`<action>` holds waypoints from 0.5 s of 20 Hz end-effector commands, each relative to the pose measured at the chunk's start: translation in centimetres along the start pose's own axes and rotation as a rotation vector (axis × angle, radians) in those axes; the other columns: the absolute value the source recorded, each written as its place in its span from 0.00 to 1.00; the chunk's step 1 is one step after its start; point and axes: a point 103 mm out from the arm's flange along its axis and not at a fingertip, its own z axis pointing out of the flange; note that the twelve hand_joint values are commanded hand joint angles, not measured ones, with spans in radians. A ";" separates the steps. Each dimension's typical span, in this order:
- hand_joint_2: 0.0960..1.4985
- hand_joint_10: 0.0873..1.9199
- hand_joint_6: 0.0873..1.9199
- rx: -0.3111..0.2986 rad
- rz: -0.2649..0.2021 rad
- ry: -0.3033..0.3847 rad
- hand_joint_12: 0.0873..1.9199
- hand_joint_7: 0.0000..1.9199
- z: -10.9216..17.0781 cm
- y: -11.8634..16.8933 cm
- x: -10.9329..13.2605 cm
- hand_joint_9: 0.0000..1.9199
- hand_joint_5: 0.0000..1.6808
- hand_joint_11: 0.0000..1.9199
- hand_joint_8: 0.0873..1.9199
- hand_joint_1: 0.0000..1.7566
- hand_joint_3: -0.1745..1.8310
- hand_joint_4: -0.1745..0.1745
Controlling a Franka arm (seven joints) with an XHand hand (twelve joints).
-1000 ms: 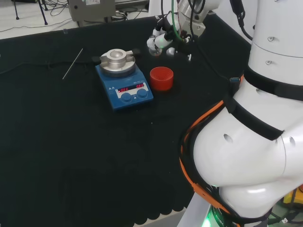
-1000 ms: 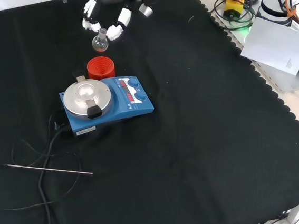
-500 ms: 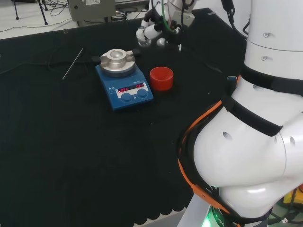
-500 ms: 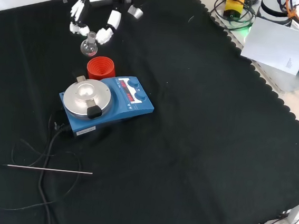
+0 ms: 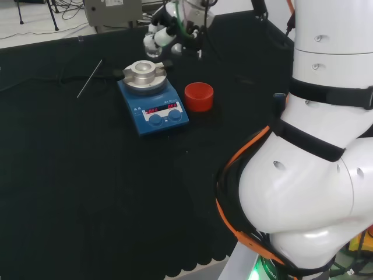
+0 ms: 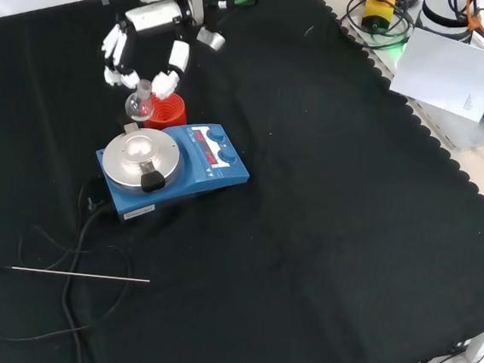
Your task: Place the round-bottom flask on the heater.
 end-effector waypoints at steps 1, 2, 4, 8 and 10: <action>0.40 0.22 0.56 0.049 -0.107 0.075 0.61 0.38 2.4 0.1 2.4 0.46 0.64 0.31 0.28 0.62 0.52 0.92; 0.40 0.22 0.56 0.057 -0.098 0.070 0.61 0.38 2.4 0.0 1.9 0.46 0.64 0.31 0.28 0.62 0.52 0.92; 0.40 0.22 0.56 0.066 -0.077 0.021 0.61 0.38 3.0 0.1 2.0 0.46 0.64 0.31 0.28 0.62 0.52 0.92; 0.40 0.22 0.56 0.067 -0.035 -0.017 0.61 0.38 3.5 0.4 1.9 0.46 0.64 0.31 0.28 0.62 0.52 0.92; 0.40 0.22 0.56 0.075 -0.031 -0.014 0.61 0.38 4.0 0.6 2.1 0.46 0.64 0.31 0.28 0.62 0.52 0.93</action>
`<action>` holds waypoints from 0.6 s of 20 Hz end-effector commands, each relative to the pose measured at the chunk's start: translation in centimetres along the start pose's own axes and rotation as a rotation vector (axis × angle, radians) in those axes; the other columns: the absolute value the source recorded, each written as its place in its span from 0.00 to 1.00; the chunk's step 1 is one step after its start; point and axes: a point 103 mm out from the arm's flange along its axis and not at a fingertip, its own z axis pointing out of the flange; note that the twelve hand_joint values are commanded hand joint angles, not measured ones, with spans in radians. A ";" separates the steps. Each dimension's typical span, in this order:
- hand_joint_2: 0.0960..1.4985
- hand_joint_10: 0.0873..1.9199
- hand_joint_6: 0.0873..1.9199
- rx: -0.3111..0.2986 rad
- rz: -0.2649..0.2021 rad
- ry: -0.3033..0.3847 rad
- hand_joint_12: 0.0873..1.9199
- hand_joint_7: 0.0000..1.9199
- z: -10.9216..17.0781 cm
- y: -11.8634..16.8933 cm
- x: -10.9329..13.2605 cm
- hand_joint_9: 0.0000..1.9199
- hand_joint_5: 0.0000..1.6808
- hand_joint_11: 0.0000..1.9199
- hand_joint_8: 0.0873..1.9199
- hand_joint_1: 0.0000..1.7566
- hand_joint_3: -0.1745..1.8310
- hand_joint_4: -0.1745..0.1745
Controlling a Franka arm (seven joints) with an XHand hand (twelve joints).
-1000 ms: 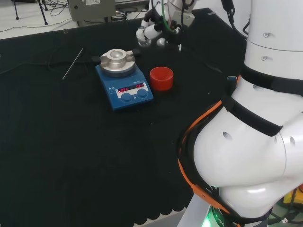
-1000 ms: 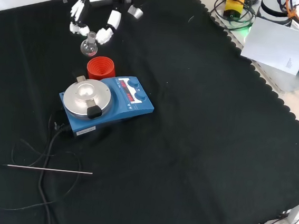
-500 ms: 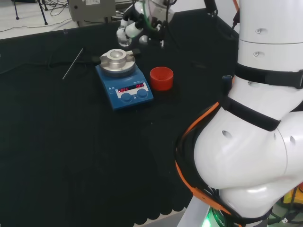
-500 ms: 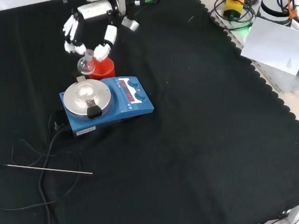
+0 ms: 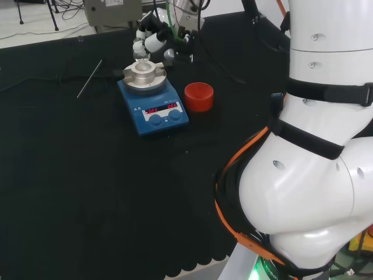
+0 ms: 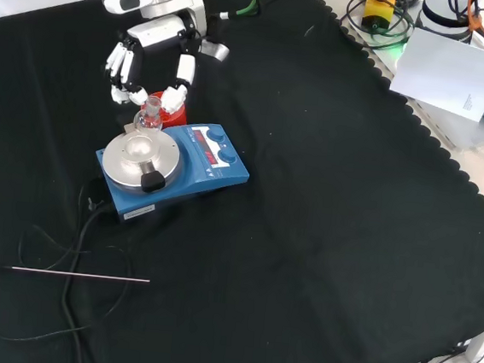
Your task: Place the round-bottom flask on the heater.
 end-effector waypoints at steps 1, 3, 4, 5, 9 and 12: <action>0.40 0.22 0.56 0.038 0.069 -0.028 0.61 0.38 2.3 0.8 0.5 0.46 0.64 0.31 0.28 0.62 0.52 0.93; 0.40 0.22 0.56 0.040 0.074 -0.026 0.61 0.38 2.7 1.0 0.2 0.46 0.64 0.31 0.28 0.62 0.52 0.93; 0.40 0.22 0.56 0.042 0.078 -0.023 0.61 0.38 2.9 1.1 0.1 0.46 0.64 0.31 0.28 0.62 0.52 0.93; 0.40 0.22 0.56 0.042 0.082 -0.022 0.61 0.38 3.0 1.3 -0.1 0.46 0.64 0.31 0.28 0.62 0.52 0.93; 0.40 0.22 0.56 0.049 0.087 -0.060 0.61 0.38 5.0 2.3 1.3 0.46 0.64 0.31 0.28 0.62 0.52 0.93; 0.40 0.22 0.56 0.054 0.086 -0.033 0.61 0.38 4.6 2.1 0.7 0.46 0.64 0.31 0.28 0.62 0.52 0.93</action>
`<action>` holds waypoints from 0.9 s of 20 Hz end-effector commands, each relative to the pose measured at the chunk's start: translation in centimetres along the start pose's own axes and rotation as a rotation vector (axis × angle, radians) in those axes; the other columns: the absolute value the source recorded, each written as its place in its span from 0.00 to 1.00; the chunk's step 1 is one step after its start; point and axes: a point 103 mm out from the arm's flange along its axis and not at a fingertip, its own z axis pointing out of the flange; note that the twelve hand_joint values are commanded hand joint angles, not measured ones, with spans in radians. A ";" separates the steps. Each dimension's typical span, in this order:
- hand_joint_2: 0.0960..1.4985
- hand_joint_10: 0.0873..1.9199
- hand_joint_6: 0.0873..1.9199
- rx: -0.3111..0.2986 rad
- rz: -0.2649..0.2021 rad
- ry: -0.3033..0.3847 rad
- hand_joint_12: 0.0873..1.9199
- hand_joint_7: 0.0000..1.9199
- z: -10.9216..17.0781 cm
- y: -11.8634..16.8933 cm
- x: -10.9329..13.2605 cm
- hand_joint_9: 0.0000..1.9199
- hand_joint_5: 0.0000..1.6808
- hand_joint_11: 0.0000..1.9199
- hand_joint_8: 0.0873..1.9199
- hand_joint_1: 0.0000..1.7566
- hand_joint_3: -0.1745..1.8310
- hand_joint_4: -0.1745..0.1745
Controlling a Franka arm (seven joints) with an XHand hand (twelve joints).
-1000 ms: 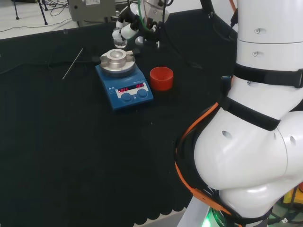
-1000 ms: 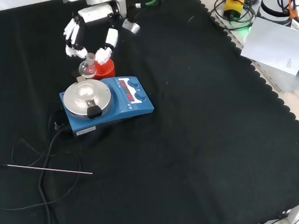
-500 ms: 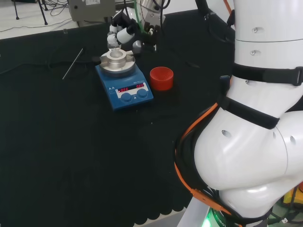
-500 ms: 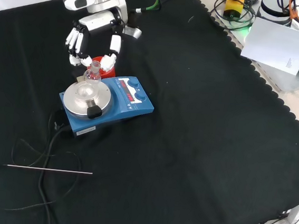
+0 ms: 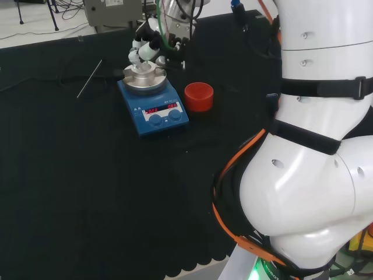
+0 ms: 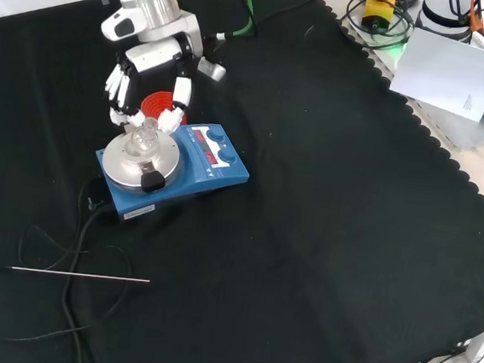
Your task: Place the round-bottom flask on the heater.
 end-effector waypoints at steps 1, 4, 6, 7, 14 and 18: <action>0.40 0.22 0.56 0.015 0.004 0.003 0.61 0.38 0.9 0.5 0.0 0.46 0.64 0.31 0.28 0.62 0.52 0.94; 0.40 0.22 0.56 0.057 -0.105 0.076 0.61 0.38 0.4 0.3 -2.0 0.46 0.64 0.31 0.28 0.62 0.52 0.94; 0.40 0.22 0.56 0.035 -0.106 0.092 0.61 0.38 0.0 0.1 -3.4 0.46 0.64 0.31 0.28 0.62 0.52 0.94; 0.40 0.22 0.56 0.063 -0.082 0.010 0.61 0.38 0.0 0.2 -3.5 0.46 0.64 0.31 0.28 0.62 0.52 0.94; 0.40 0.22 0.56 0.018 -0.046 0.048 0.61 0.38 0.3 0.7 -1.8 0.46 0.64 0.31 0.28 0.62 0.52 0.94; 0.40 0.22 0.56 0.009 -0.063 0.084 0.61 0.38 -0.2 0.3 -3.4 0.46 0.64 0.31 0.28 0.62 0.52 0.94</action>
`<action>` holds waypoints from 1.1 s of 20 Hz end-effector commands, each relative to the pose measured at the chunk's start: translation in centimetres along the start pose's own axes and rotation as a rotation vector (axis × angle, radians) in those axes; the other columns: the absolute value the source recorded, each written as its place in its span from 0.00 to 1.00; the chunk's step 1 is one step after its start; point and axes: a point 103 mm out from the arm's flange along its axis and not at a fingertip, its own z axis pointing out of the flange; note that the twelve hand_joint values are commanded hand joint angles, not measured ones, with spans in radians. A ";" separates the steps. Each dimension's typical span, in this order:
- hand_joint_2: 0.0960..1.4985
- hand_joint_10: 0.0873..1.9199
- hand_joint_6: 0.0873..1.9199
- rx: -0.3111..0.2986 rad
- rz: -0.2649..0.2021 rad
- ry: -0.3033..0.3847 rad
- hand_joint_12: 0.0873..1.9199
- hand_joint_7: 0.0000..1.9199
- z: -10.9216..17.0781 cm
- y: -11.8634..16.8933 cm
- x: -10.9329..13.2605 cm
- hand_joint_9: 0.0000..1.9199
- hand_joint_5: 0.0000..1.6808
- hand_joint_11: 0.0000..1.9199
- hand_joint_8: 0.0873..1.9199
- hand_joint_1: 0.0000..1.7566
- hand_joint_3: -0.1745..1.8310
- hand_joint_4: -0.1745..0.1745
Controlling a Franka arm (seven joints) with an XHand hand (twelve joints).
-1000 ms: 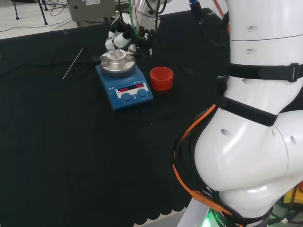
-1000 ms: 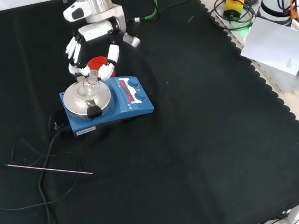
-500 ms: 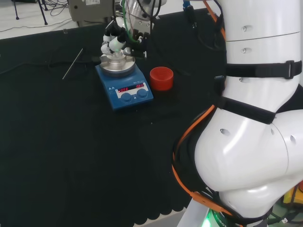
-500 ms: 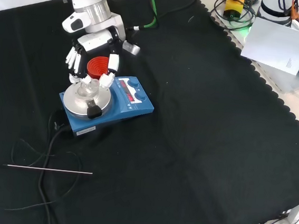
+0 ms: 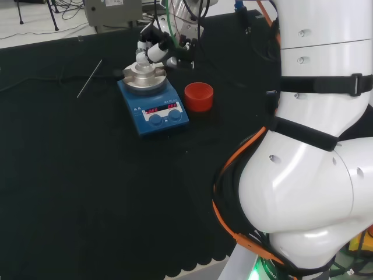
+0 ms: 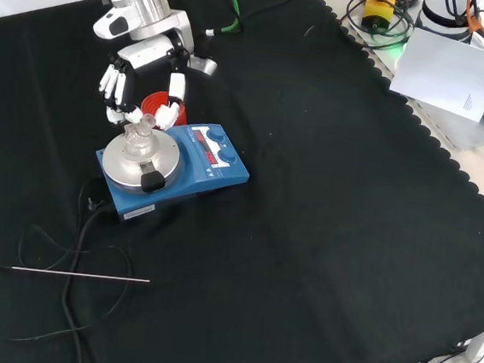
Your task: Place the round-bottom flask on the heater.
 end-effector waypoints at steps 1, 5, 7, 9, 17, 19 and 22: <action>0.40 0.22 0.56 -0.023 0.041 -0.099 0.61 0.38 0.6 -0.6 -0.1 0.46 0.64 0.31 0.28 0.62 0.52 0.94; 0.40 0.22 0.56 0.011 0.097 -0.010 0.61 0.38 0.6 0.0 0.7 0.46 0.64 0.31 0.28 0.62 0.52 0.95; 0.40 0.22 0.56 -0.006 0.099 -0.020 0.61 0.38 0.8 0.1 0.7 0.46 0.64 0.31 0.28 0.62 0.52 0.95; 0.40 0.22 0.56 -0.008 0.108 -0.025 0.61 0.38 0.8 0.1 0.6 0.46 0.64 0.31 0.28 0.62 0.52 0.95; 0.47 0.23 0.54 -0.005 0.120 0.034 0.62 0.36 0.2 0.2 -0.9 0.45 0.62 0.30 0.29 0.61 0.43 0.90; 0.51 0.25 0.50 -0.010 0.107 0.055 0.63 0.34 0.1 0.1 -1.0 0.43 0.56 0.28 0.30 0.59 0.37 0.74; 0.42 0.27 0.43 -0.002 0.083 0.072 0.64 0.31 -0.3 0.0 -1.1 0.40 0.40 0.25 0.31 0.55 0.44 0.45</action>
